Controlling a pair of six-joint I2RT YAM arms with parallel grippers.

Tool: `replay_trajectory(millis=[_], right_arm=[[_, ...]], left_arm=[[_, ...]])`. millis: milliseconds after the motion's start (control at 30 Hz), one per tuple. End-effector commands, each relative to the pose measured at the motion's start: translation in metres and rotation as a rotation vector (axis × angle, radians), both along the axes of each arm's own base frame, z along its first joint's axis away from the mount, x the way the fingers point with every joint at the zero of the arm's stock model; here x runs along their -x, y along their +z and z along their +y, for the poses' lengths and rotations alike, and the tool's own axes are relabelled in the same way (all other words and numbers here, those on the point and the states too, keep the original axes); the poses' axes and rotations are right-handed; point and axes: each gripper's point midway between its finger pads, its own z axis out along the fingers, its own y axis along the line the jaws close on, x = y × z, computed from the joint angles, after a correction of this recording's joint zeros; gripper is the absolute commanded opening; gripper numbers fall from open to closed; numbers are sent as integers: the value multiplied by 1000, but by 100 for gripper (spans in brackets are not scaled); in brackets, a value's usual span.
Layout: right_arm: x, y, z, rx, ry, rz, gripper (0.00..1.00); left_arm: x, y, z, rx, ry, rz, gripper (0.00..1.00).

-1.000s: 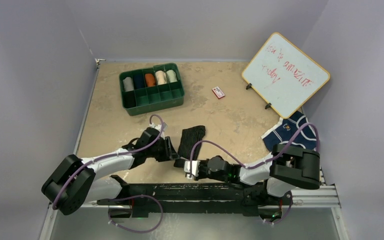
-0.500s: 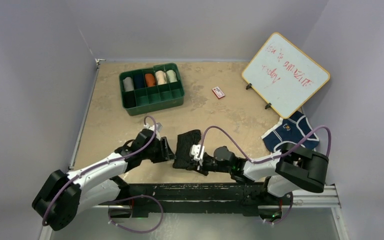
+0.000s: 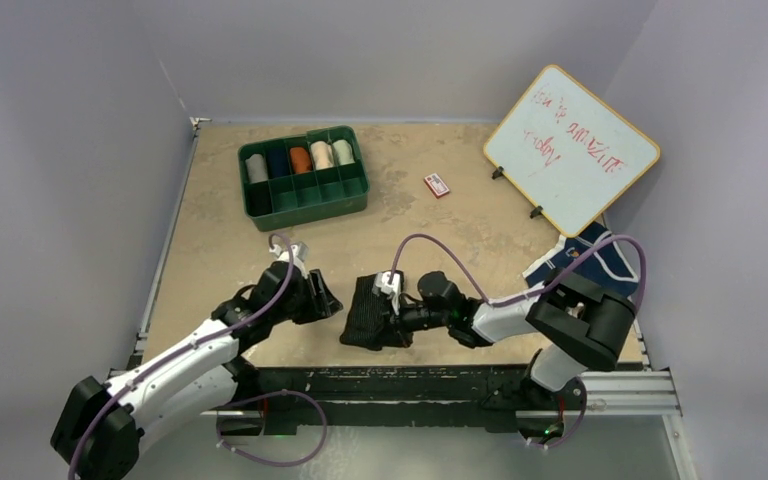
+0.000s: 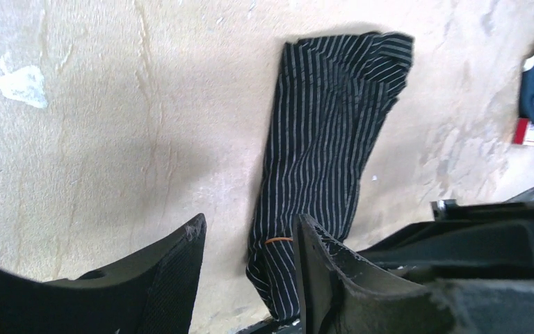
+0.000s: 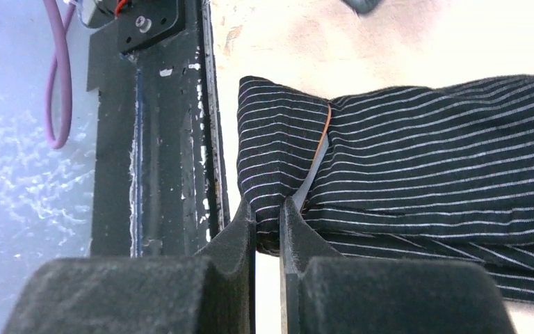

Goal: Roll the underwear
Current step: Roll the underwear to the center of the board.

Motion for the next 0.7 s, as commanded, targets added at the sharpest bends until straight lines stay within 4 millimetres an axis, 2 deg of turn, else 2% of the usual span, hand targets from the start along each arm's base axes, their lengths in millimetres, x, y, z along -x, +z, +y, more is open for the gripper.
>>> replay_trajectory(millis=[0,300,667], right_arm=[[8,9,-1,-25,29,177,1],[5,-2,-4,-42,-45,488,1],[-9,-18,-19,-60,-212,685,0]], left_arm=[[-8,19,3,43,51,-71,48],[4,28,-10,115,-62,-109,49],[16,25,-20,159,-150,-93,49]])
